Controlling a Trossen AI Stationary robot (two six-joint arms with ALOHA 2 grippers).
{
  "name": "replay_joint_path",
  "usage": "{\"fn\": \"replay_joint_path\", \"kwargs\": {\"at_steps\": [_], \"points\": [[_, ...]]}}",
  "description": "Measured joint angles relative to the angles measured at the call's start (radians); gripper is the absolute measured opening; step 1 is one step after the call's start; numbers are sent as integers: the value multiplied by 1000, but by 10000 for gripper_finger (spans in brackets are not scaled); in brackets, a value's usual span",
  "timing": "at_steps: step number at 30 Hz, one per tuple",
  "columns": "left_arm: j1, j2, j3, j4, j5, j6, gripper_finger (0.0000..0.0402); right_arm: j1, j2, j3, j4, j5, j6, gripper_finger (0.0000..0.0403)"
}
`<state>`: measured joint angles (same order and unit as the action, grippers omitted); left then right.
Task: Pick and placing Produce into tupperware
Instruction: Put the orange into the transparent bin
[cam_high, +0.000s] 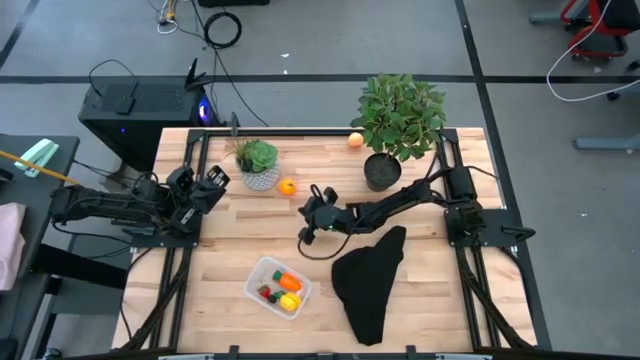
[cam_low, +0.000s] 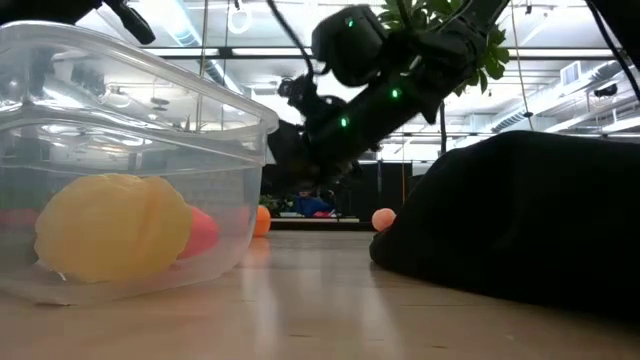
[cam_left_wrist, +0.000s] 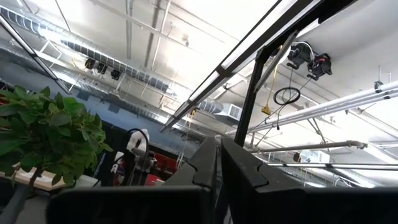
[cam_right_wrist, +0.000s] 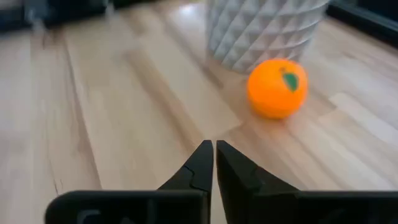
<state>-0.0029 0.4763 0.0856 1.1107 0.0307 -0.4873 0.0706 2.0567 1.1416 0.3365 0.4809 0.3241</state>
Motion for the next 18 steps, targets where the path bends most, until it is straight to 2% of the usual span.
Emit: {"fn": "replay_joint_path", "kwargs": {"at_steps": [6,18], "points": [[0,0,0,-3,0,-2,18,-18,28,-1,-22,-34,39,80],[0,0,0,-11,0,-25,28,-94,27,-1,29,-30,6,238]]}}
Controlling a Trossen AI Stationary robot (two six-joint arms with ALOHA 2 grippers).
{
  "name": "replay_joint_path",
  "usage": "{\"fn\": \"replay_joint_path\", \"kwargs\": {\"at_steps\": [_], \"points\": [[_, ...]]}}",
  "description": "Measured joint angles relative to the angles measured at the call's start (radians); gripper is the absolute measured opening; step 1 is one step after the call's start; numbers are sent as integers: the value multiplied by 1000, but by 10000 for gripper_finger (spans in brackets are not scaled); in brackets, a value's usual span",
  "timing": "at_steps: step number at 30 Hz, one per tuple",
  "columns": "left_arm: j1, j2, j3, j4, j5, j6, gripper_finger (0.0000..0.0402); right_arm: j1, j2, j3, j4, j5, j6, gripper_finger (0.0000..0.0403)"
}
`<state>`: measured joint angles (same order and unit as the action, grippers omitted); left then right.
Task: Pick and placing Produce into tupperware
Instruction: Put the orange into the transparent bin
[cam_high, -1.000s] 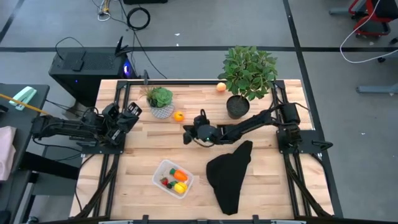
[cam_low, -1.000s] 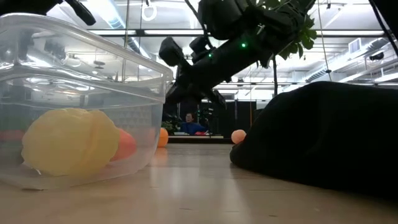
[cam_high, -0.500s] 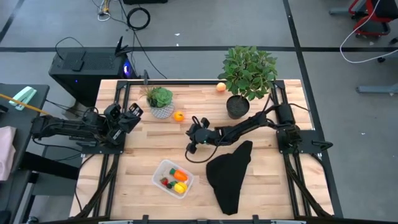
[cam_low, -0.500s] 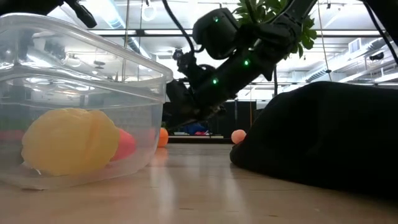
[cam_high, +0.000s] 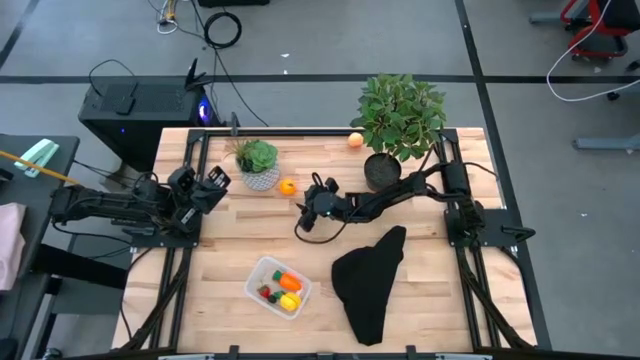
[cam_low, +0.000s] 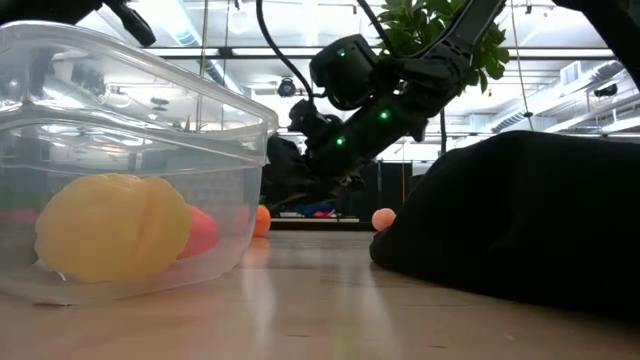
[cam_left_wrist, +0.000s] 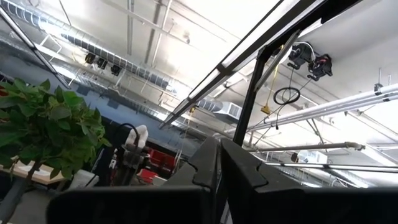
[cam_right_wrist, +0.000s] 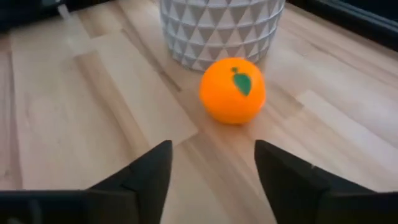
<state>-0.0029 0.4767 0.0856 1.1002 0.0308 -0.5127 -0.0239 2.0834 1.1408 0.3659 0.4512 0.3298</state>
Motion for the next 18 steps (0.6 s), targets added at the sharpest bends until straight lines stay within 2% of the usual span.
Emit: {"fn": "replay_joint_path", "kwargs": {"at_steps": [7,14,18], "points": [[0,0,0,-23,0,-1,24,-14,0,0,10,2,0,291],[0,0,0,-33,1,-1,20,-15,47,113,-13,-1,-57,295],[0,1,0,-39,1,-4,27,-21,91,200,-90,16,-98,290]]}}
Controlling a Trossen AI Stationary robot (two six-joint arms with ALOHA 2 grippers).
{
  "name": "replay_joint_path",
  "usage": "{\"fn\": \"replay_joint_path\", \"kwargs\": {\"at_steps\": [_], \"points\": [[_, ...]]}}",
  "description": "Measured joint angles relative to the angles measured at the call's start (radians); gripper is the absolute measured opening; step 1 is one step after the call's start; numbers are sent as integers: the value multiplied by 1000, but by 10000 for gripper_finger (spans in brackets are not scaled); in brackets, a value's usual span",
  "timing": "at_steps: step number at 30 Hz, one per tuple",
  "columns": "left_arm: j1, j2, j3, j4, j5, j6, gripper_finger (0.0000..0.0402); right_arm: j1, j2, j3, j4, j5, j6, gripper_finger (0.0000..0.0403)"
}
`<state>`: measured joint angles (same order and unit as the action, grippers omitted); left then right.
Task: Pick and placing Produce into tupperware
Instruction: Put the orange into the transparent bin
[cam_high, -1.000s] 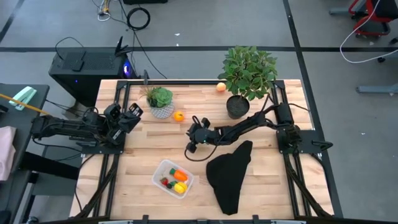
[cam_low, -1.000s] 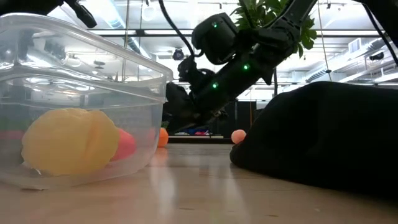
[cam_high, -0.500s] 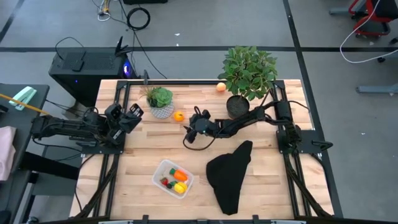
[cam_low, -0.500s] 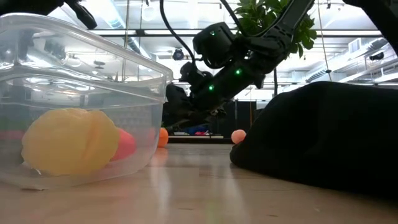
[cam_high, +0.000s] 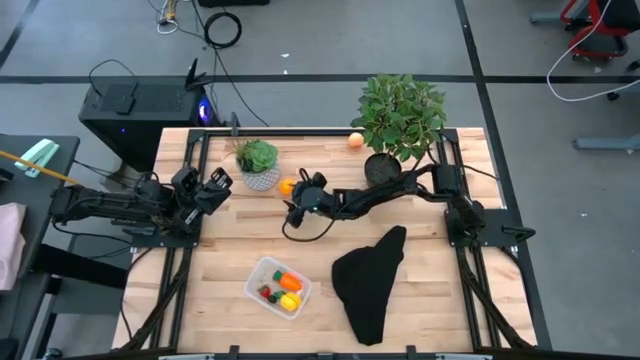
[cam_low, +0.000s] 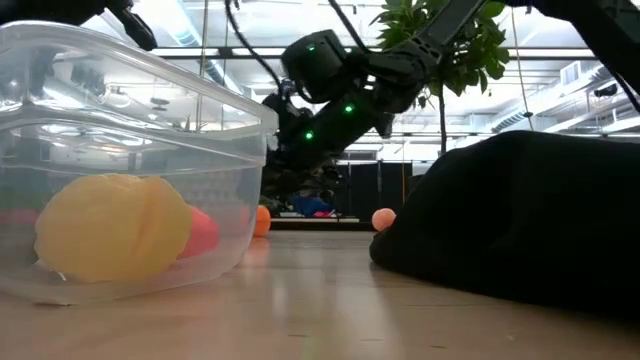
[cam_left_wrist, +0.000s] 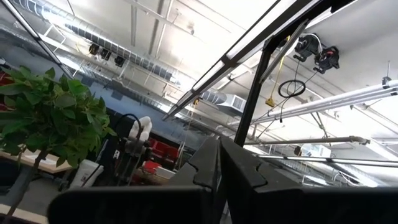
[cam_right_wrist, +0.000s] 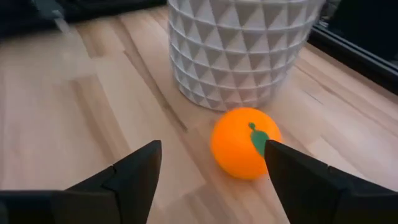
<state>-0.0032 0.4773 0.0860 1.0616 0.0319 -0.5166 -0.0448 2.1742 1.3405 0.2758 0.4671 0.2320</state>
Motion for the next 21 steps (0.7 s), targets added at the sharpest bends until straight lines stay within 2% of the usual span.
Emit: {"fn": "replay_joint_path", "kwargs": {"at_steps": [2,8,15,21], "points": [[0,1,0,-4,0,-10,31,-1,24,39,-24,3,-3,289],[0,0,0,-14,0,-22,33,1,32,73,-131,98,6,289],[0,0,0,-16,0,-22,23,-13,42,70,-138,49,49,294],[0,0,0,-17,0,-22,33,-27,42,71,-134,21,61,308]]}}
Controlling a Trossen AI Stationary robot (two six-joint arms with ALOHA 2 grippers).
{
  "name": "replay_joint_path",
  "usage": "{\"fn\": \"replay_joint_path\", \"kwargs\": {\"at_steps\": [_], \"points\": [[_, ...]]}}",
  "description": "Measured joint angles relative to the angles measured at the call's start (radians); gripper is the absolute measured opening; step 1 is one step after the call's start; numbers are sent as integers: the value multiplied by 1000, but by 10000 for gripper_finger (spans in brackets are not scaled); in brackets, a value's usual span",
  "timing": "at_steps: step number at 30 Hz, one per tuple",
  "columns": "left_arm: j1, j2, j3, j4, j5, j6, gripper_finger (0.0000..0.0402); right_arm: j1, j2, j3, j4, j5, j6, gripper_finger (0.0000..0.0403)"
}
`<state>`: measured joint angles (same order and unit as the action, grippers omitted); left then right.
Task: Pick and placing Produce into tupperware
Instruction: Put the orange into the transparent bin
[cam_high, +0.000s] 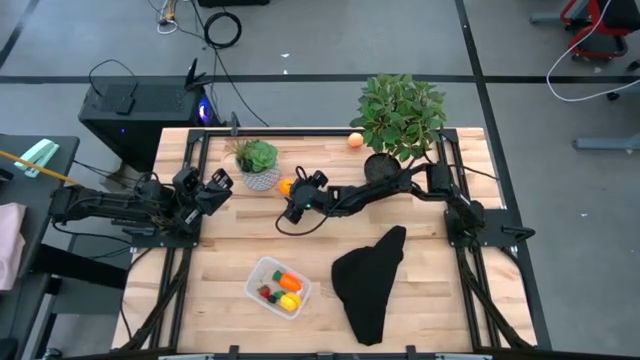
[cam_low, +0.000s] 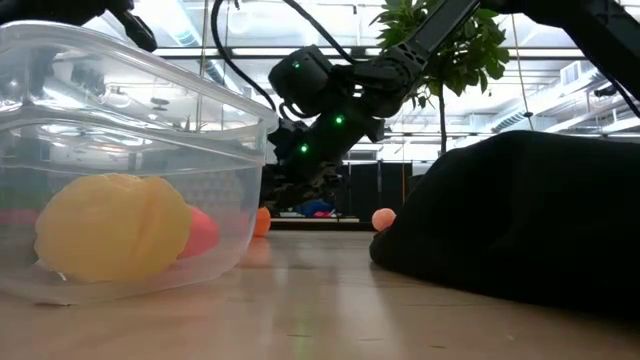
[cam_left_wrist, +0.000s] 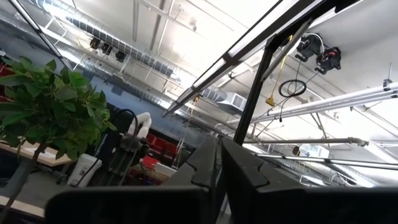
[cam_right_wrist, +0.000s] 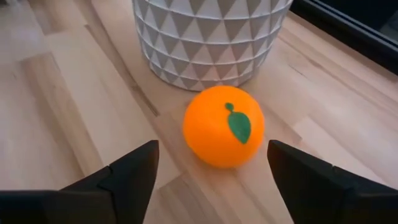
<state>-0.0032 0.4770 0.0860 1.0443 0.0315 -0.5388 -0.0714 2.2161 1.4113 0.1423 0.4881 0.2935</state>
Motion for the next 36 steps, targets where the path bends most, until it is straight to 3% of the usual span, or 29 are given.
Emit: {"fn": "replay_joint_path", "kwargs": {"at_steps": [36], "points": [[0,0,0,-26,0,-1,27,-27,-1,30,13,-22,-58,304]]}}
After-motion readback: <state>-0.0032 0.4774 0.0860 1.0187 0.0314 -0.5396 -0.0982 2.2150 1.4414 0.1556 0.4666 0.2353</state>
